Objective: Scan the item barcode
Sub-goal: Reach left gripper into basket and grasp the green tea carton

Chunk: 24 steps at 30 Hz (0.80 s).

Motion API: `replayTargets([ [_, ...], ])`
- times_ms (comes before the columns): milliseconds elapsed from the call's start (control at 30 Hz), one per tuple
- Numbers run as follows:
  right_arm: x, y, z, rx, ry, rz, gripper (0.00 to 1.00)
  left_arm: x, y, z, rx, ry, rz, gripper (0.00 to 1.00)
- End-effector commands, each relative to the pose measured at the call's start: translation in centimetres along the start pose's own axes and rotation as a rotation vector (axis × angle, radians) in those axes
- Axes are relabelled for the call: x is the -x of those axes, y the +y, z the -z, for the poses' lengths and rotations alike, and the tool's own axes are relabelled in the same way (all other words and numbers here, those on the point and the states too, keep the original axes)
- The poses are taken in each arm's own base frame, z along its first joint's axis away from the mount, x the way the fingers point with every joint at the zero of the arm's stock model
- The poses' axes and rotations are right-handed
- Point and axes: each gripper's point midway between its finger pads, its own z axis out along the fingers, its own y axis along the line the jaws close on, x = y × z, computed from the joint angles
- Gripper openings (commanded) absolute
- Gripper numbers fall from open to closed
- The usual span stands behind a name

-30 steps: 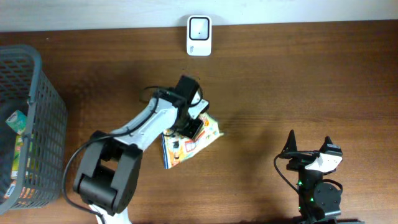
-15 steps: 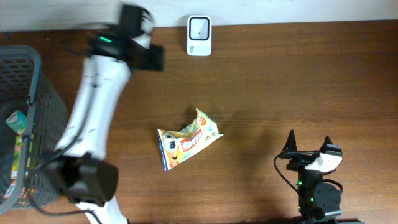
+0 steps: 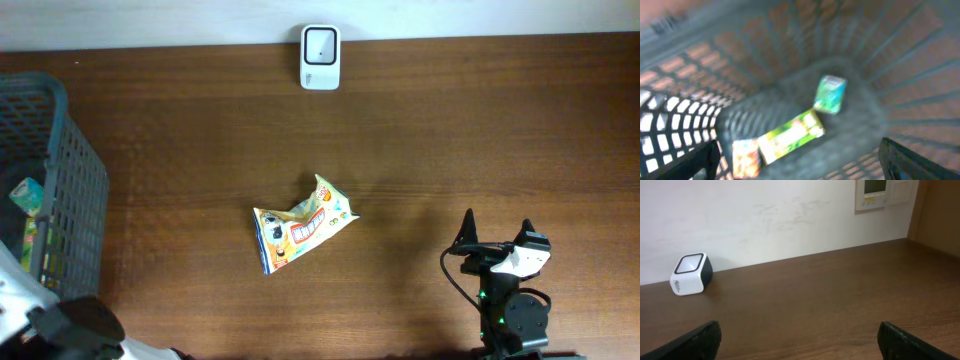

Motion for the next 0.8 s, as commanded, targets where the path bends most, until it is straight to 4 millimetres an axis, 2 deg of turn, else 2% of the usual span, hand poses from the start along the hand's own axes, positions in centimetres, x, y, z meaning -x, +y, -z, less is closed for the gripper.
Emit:
replayTargets([
  [0,-0.2,-0.2,0.0,-0.010,-0.001,0.006,0.99,-3.7,0.8,-5.6,0.043,0.109,-0.067,0.99],
  [67,-0.2,-0.2,0.0,-0.010,-0.001,0.006,0.99,-6.2,1.0,-8.8,0.047,0.158,-0.163,0.99],
  [133,-0.2,-0.2,0.0,-0.010,-0.001,0.006,0.99,-8.5,0.4,-11.1,-0.027,0.203,-0.274,0.99],
  [167,-0.2,-0.2,0.0,-0.010,-0.001,0.006,0.99,-9.5,0.7,-12.1,-0.033,0.222,-0.312,0.99],
  [267,-0.2,-0.2,0.0,-0.010,-0.001,0.006,0.99,-10.3,2.3,-14.3,-0.026,0.217,-0.386,0.99],
  [333,-0.2,-0.2,0.0,-0.010,-0.001,0.006,0.99,-10.0,2.5,-15.3,-0.064,0.188,-0.456,0.99],
  [400,-0.2,-0.2,0.0,-0.010,-0.001,0.006,0.99,-10.5,1.4,-16.2,-0.184,0.180,-0.543,0.98],
  [467,-0.2,-0.2,0.0,-0.010,-0.001,0.006,0.99,-11.8,1.4,-17.5,-0.201,0.230,-0.599,0.96],
  [567,-0.2,-0.2,0.0,-0.009,-0.001,0.006,0.99,-13.1,1.4,-18.6,-0.205,0.277,-0.610,0.95],
  [767,-0.2,-0.2,0.0,-0.010,-0.001,0.006,0.99,-14.5,1.4,-19.9,-0.214,0.330,-0.642,0.98],
])
